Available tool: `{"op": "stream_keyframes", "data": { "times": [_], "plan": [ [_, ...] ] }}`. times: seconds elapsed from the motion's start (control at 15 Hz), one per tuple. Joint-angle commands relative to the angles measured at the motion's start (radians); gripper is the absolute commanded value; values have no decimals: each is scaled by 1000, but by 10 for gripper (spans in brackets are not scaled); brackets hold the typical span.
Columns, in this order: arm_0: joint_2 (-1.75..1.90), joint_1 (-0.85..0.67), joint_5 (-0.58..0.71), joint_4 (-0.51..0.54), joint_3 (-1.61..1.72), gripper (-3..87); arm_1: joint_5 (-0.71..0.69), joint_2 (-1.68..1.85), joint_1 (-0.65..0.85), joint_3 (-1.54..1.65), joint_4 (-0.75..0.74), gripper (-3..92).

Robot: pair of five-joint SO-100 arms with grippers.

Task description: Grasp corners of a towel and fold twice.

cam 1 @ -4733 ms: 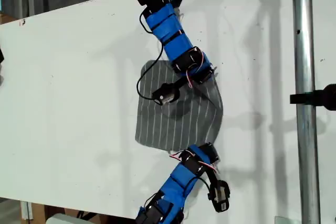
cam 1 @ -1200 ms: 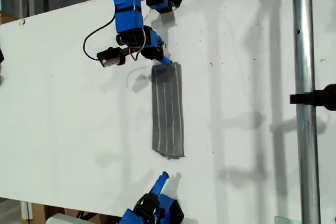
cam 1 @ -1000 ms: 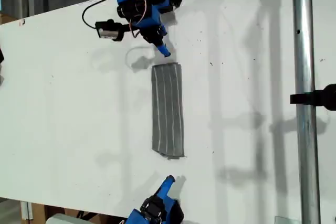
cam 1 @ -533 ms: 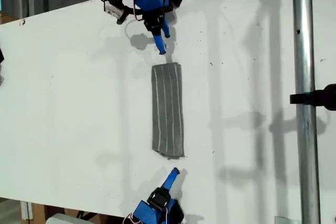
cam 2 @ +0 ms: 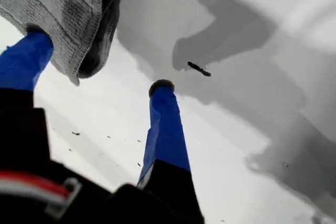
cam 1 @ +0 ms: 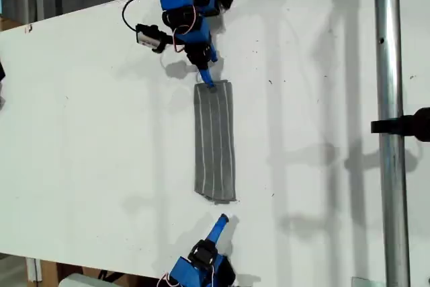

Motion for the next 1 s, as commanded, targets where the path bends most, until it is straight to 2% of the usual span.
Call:
{"op": "stream_keyframes", "data": {
  "times": [0.0,0.2,0.27,0.33,0.47,0.53,0.6,0.67,0.73,0.87,0.93],
  "plan": [
    [6,-23,-12,-26,-5,167,-25,-132,17,-97,-135,384],
    [6,-23,-15,-26,-2,166,-25,-391,15,-187,-337,380],
    [6,-23,-15,-26,-2,166,-25,-486,3,-265,-362,384],
    [6,-20,-17,-21,-3,166,-15,-572,-8,-302,-472,380],
    [6,-8,-23,-17,-6,165,5,-738,-35,-373,-719,347],
    [6,-5,-23,-14,-8,164,2,-792,-43,-425,-741,291],
    [6,-2,-23,-12,-11,164,12,-796,-41,-456,-673,90],
    [6,5,-21,-8,-12,164,17,-736,-40,-456,-540,-2],
    [6,11,-21,2,-14,163,3,-627,-40,-457,-331,-2],
    [6,14,-18,20,-15,163,-29,-425,-44,-518,183,-2],
    [6,8,-9,20,-14,163,-41,-367,-55,-568,379,-2]
  ]
}}
